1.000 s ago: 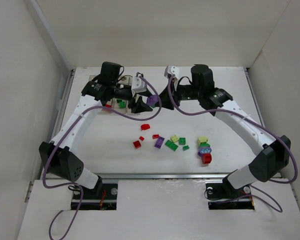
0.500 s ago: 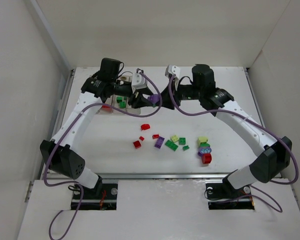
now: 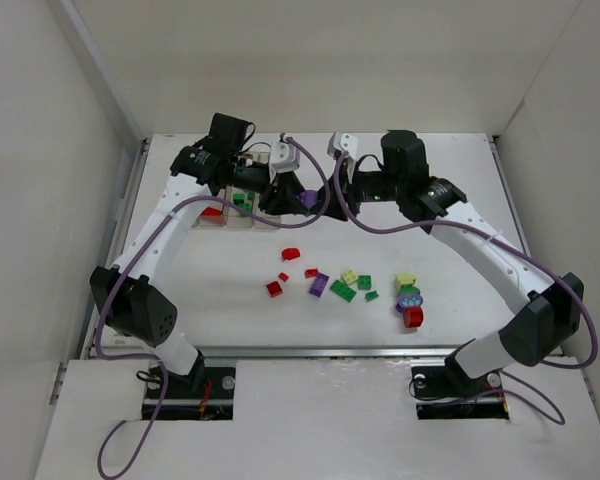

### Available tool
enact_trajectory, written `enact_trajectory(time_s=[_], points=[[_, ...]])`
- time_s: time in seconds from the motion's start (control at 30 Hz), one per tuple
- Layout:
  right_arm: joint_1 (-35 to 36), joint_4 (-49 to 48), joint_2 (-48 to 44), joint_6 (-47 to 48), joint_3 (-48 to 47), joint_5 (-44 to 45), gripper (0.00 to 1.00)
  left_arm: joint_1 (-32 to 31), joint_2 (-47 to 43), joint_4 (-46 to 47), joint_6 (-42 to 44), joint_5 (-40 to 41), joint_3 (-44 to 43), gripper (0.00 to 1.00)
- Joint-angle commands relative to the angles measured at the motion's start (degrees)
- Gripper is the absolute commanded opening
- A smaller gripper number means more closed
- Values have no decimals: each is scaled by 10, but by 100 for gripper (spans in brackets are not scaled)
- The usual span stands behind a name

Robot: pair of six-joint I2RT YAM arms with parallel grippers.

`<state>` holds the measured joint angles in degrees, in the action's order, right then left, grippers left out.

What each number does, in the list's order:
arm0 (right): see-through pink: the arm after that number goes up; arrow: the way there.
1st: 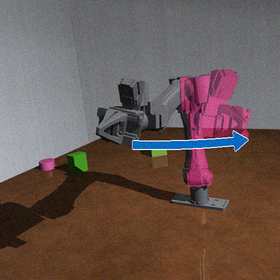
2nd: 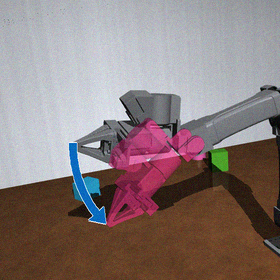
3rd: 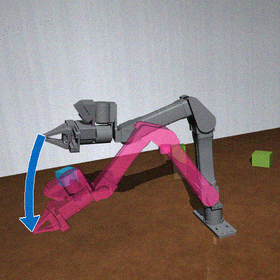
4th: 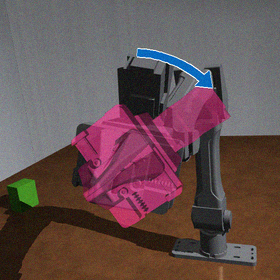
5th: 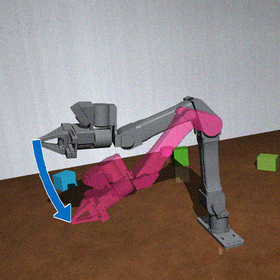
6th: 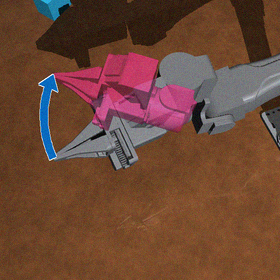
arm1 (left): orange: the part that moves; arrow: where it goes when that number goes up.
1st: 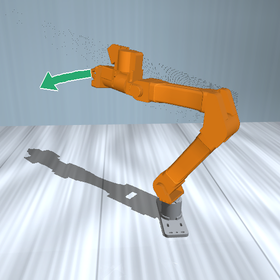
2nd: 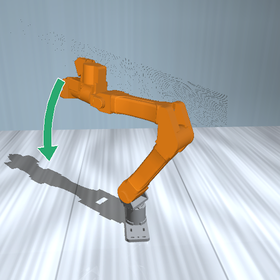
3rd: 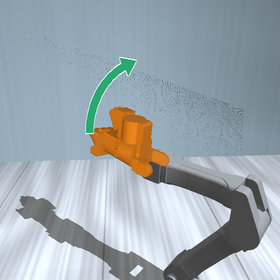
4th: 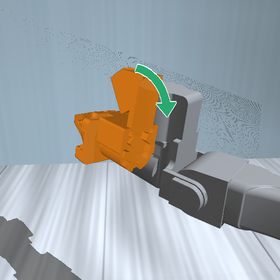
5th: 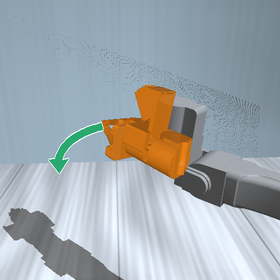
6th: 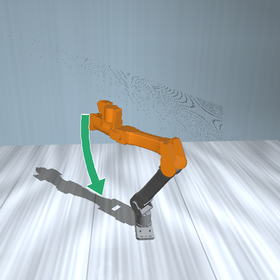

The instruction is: Sort the legos into containers by color

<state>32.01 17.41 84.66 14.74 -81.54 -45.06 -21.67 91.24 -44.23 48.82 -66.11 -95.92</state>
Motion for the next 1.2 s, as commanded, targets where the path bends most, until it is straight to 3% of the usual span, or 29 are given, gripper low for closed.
enact_trajectory(time_s=[0.0,0.3,0.6,0.73,0.77,0.9,1.17], points=[[12,16,-17,17,-17,0,0,0,-4,-10,5,-20,-34,0],[12,29,7,35,33,16,0,50,-9,-22,5,-3,-63,0],[12,18,58,35,15,16,0,69,-14,-22,5,14,-52,0],[12,-50,94,-27,-9,64,0,103,-19,27,-40,38,-23,0],[12,-67,106,-44,-26,76,0,114,-29,55,-96,47,-10,0],[31,-79,230,-95,-137,136,0,150,-81,235,-258,177,93,0],[48,-91,387,-214,-305,204,0,163,-203,424,-328,503,279,0]])
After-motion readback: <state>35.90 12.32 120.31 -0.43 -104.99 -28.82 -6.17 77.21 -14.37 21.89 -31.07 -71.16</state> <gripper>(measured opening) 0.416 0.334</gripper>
